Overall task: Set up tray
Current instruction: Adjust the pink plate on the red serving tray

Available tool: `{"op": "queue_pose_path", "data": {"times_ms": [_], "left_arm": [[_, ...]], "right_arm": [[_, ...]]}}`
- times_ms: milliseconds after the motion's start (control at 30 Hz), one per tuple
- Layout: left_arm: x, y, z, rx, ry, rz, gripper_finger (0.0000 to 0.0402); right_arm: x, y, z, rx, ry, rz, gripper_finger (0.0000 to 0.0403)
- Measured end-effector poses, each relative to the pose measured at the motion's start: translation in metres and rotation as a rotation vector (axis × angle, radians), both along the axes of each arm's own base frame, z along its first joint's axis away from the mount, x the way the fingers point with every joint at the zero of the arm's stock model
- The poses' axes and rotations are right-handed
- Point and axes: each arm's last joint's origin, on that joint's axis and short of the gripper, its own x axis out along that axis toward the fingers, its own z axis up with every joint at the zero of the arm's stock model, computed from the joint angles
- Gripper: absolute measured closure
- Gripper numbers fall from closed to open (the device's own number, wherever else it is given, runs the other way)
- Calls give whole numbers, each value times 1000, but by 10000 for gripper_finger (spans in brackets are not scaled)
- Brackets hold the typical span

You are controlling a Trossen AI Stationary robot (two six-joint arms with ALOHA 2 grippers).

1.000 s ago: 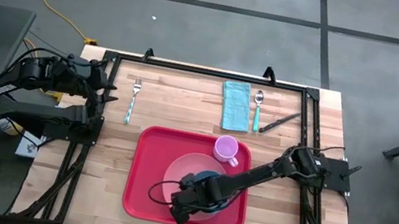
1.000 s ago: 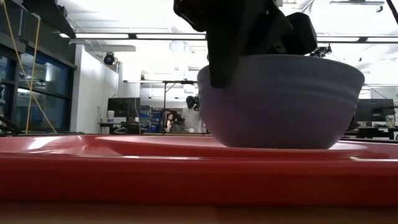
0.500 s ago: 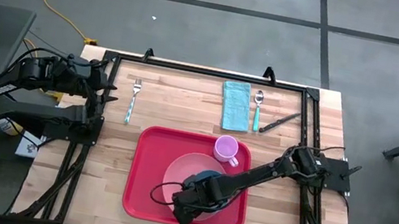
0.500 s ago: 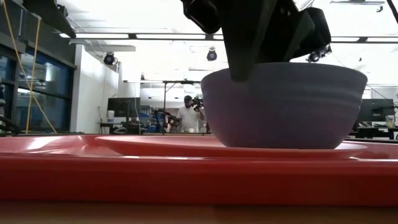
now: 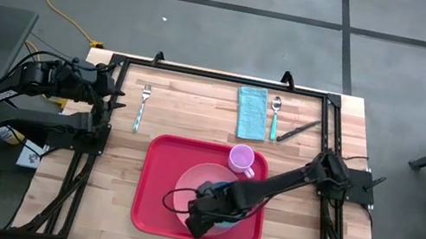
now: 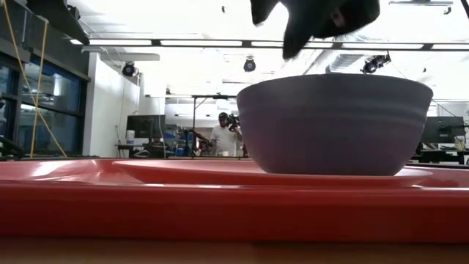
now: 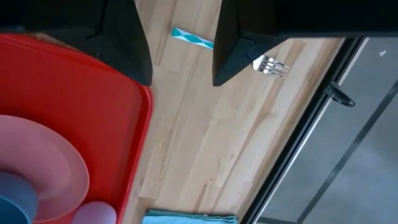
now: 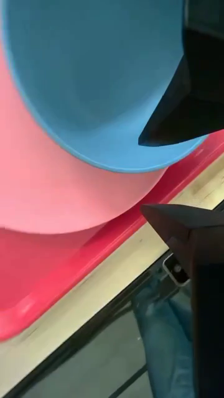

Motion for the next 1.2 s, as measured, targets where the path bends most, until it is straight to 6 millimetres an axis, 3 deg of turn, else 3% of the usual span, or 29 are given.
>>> {"op": "queue_pose_path", "data": {"times_ms": [233,467,767,1000,1200], "left_arm": [[0,0,0,0,0,0,202],[0,0,0,-3,-2,3,202],[0,0,0,-17,-10,17,202],[1,-2,0,-66,-24,-30,202],[3,-9,0,-237,-73,-220,202]], "right_arm": [[-7,-6,32,-49,-141,-9,283],[8,-18,46,-105,-333,21,391],[28,-34,59,-173,-537,-7,401],[32,-12,74,-137,-735,88,402],[24,14,92,-256,-916,97,402]]}}
